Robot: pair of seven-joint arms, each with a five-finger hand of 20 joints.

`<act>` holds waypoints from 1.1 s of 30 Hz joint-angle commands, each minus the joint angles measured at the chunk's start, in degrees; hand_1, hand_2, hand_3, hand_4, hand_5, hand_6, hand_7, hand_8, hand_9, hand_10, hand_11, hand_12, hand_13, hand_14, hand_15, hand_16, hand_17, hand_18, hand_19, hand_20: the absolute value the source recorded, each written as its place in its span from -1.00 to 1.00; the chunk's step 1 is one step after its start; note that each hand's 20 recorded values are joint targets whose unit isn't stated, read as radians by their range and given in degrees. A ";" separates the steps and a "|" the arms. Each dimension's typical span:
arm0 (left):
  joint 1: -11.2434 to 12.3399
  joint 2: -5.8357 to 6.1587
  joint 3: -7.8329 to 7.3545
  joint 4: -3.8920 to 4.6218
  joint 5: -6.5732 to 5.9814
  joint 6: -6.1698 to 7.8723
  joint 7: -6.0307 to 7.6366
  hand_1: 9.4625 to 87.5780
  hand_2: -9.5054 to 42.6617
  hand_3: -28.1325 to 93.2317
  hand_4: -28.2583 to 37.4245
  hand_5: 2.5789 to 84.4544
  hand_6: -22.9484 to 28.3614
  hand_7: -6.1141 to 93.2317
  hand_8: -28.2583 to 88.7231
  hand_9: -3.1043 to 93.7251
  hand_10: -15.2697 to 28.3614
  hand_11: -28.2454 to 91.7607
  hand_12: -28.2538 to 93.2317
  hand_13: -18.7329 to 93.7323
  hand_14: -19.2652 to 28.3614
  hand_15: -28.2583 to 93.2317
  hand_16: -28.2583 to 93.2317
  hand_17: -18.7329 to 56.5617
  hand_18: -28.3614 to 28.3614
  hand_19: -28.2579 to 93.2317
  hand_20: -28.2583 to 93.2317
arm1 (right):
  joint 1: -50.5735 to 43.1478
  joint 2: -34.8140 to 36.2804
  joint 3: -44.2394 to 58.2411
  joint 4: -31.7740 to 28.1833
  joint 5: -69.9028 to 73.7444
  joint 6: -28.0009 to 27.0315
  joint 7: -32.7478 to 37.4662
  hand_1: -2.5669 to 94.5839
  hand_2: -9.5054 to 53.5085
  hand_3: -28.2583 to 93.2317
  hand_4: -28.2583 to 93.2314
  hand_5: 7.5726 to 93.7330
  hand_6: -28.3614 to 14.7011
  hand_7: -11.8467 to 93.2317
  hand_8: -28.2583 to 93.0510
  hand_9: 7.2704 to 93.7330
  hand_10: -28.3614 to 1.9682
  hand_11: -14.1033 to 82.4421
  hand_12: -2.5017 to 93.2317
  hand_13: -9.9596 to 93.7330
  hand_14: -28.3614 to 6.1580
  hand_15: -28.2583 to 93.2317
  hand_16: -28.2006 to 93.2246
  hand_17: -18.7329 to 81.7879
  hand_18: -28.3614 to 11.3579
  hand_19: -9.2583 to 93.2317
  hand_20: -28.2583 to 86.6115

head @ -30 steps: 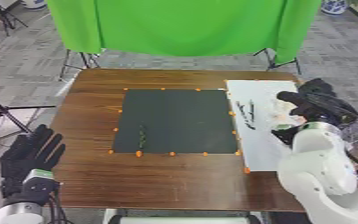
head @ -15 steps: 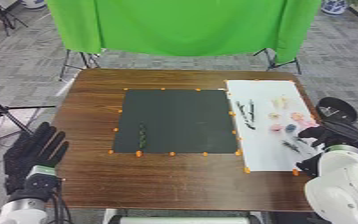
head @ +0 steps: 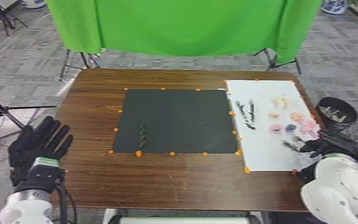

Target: Arrange flowers

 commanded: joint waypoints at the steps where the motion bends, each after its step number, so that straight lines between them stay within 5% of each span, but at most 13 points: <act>1: -0.38 0.35 0.28 -0.21 -1.05 -1.66 -0.19 -0.54 -0.06 0.70 -1.00 0.05 0.28 -0.48 -0.71 -0.15 0.41 -0.14 -0.38 -0.20 0.49 0.13 -0.70 -0.66 0.50 0.13 -0.43 | -0.99 -0.62 -0.53 1.22 0.95 2.01 1.09 -0.05 -0.99 0.73 -0.95 0.11 -0.21 -0.53 -0.69 0.13 -0.59 -0.44 -0.67 0.40 -0.43 0.41 -0.30 0.05 -0.92 0.87 -0.24; 3: -0.43 -0.16 0.44 -0.27 -1.34 -1.80 -0.89 -0.54 -0.07 0.70 -1.00 0.05 0.28 -0.48 -0.71 -0.15 0.41 -0.14 -0.38 -0.20 0.49 0.14 -0.70 -0.66 0.50 0.13 -0.43 | -1.13 -0.40 -0.80 1.50 0.27 3.33 0.98 0.02 -0.86 0.67 -0.98 0.23 -0.09 -0.48 -0.70 0.34 -0.48 -0.37 -0.64 0.46 -0.34 0.40 -0.28 0.08 -0.91 0.89 -0.24; 6: -0.26 -0.03 0.37 -0.32 -1.65 -1.32 -0.59 -0.54 -0.07 0.70 -1.00 0.05 0.28 -0.48 -0.71 -0.15 0.41 -0.14 -0.38 -0.20 0.49 0.14 -0.70 -0.67 0.50 0.14 -0.43 | -1.30 -0.66 -0.33 1.75 0.54 4.90 1.23 0.21 -0.63 0.42 -1.00 0.38 -0.02 -0.31 -0.44 0.53 -0.34 -0.23 -0.55 0.51 -0.25 0.39 -0.23 0.09 -0.85 0.90 -0.22; 14: 0.53 -0.39 -0.15 -0.65 -3.23 -1.26 -0.12 -0.53 -0.07 0.70 -1.00 0.06 0.28 -0.48 -0.71 -0.14 0.42 -0.13 -0.37 -0.19 0.50 0.15 -0.70 -0.67 0.51 0.14 -0.43 | -1.56 0.41 -0.92 1.13 -0.57 7.84 0.41 0.43 -0.48 0.22 -1.00 0.36 0.15 -0.05 -0.28 0.58 -0.18 -0.03 -0.43 0.52 -0.14 0.41 -0.18 0.08 -0.73 0.89 -0.13; 17: 0.41 -0.58 -0.55 -0.98 -3.91 -0.08 -0.25 -0.53 -0.07 0.70 -1.00 0.06 0.29 -0.48 -0.71 -0.14 0.42 -0.13 -0.38 -0.18 0.50 0.16 -0.70 -0.67 0.51 0.15 -0.43 | -1.67 1.09 -0.78 -0.06 -0.78 10.84 -0.69 0.39 -0.49 0.28 -1.00 0.36 0.15 -0.01 -0.28 0.59 -0.17 -0.01 -0.43 0.53 -0.14 0.41 -0.17 0.09 -0.74 0.89 -0.10; 24: 1.09 -0.45 -1.17 -0.84 -3.71 -0.66 -0.04 -0.53 -0.06 0.69 -1.00 0.06 0.29 -0.48 -0.71 -0.14 0.42 -0.13 -0.38 -0.18 0.51 0.17 -0.70 -0.67 0.52 0.15 -0.42 | 0.81 4.32 -1.68 -4.83 -0.90 14.82 -3.53 0.33 -0.50 0.35 -1.00 0.34 0.18 0.03 -0.29 0.60 -0.13 -0.01 -0.42 0.56 -0.08 0.40 -0.16 0.11 -0.72 0.88 -0.08; 28: 1.62 -0.61 -1.86 -0.82 -5.09 -0.81 0.38 -0.53 -0.05 0.69 -1.00 0.06 0.29 -0.48 -0.71 -0.13 0.42 -0.13 -0.38 -0.18 0.50 0.17 -0.70 -0.67 0.52 0.16 -0.42 | 3.14 5.21 -3.88 -7.09 3.36 18.69 -6.24 0.22 -0.51 0.47 -1.00 0.35 0.20 0.05 -0.30 0.61 -0.11 -0.01 -0.42 0.57 -0.06 0.39 -0.15 0.13 -0.75 0.88 -0.07; 31: 1.84 -0.58 -2.29 -0.60 -3.03 -0.14 -1.18 -0.53 -0.05 0.69 -1.00 0.06 0.29 -0.48 -0.71 -0.13 0.42 -0.13 -0.38 -0.18 0.50 0.17 -0.70 -0.67 0.52 0.16 -0.42 | 7.10 4.27 -9.39 -4.95 4.48 27.19 -12.15 0.18 -0.52 0.52 -1.00 0.35 0.20 0.06 -0.31 0.63 -0.09 0.00 -0.42 0.59 -0.05 0.39 -0.14 0.14 -0.74 0.90 -0.06; 33: 1.18 -0.83 -1.73 -0.24 -3.46 0.17 -1.69 -0.53 -0.04 0.69 -1.00 0.06 0.29 -0.48 -0.71 -0.13 0.42 -0.13 -0.38 -0.18 0.50 0.17 -0.70 -0.67 0.52 0.16 -0.42 | 12.07 2.55 -14.28 -3.34 7.39 27.92 -12.50 0.16 -0.53 0.55 -1.00 0.36 0.20 0.07 -0.31 0.63 -0.07 0.01 -0.42 0.59 -0.05 0.40 -0.13 0.14 -0.74 0.91 -0.06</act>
